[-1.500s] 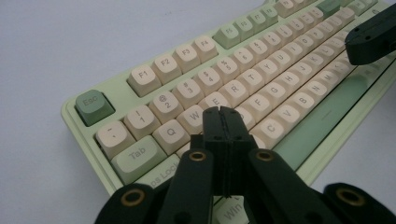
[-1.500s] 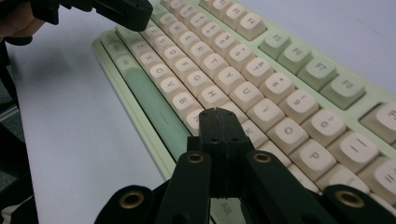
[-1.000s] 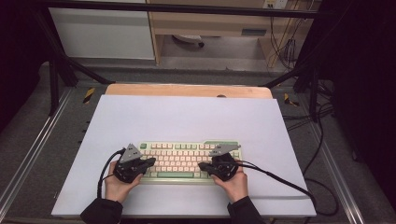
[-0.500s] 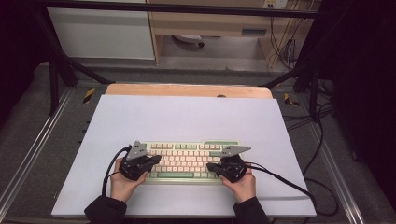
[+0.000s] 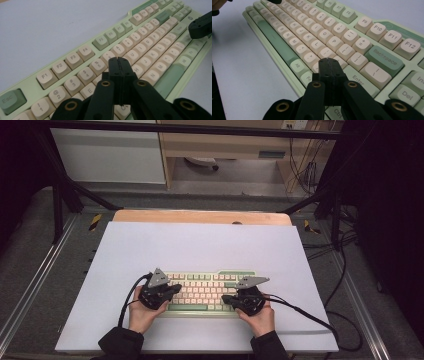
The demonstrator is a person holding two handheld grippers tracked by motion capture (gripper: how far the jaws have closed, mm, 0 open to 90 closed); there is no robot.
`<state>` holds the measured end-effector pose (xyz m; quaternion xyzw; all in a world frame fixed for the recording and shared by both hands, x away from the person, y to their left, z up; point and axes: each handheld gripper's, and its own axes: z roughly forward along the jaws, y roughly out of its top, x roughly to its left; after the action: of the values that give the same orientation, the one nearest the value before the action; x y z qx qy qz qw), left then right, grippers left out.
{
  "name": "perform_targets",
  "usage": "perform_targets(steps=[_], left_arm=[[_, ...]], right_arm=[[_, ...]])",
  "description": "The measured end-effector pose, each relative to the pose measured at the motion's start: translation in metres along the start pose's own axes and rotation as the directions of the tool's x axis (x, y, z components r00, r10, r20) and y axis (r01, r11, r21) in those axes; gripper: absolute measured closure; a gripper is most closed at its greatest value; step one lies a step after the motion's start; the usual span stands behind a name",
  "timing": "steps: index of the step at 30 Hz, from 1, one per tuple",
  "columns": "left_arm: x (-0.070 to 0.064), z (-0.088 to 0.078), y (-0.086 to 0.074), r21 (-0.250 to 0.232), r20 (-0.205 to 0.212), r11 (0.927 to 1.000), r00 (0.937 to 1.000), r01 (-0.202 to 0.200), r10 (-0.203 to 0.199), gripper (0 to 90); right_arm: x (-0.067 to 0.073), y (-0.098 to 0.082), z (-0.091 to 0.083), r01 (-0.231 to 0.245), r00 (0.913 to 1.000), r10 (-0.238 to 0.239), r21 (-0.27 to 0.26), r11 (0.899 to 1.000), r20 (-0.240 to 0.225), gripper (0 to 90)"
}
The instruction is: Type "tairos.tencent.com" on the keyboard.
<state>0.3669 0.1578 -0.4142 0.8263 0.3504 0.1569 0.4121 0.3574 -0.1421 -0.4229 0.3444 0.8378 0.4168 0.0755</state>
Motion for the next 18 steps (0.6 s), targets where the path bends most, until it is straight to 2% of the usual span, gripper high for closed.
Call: perform_targets(steps=[10, 18], left_arm=[[-0.003, 0.019, 0.002, 0.023, -0.005, 0.9997, 1.0, -0.002, 0.002, 90.0], [-0.001, 0.023, -0.001, 0.025, -0.009, 0.9997, 1.0, 0.002, -0.002, 89.9]], right_arm=[[0.0, 0.0, 0.0, 0.001, 1.0, -0.001, -0.002, 1.0, -0.002, 90.0], [0.0, 0.0, 0.0, 0.005, 1.0, -0.005, 0.001, 1.0, -0.003, 90.0]])
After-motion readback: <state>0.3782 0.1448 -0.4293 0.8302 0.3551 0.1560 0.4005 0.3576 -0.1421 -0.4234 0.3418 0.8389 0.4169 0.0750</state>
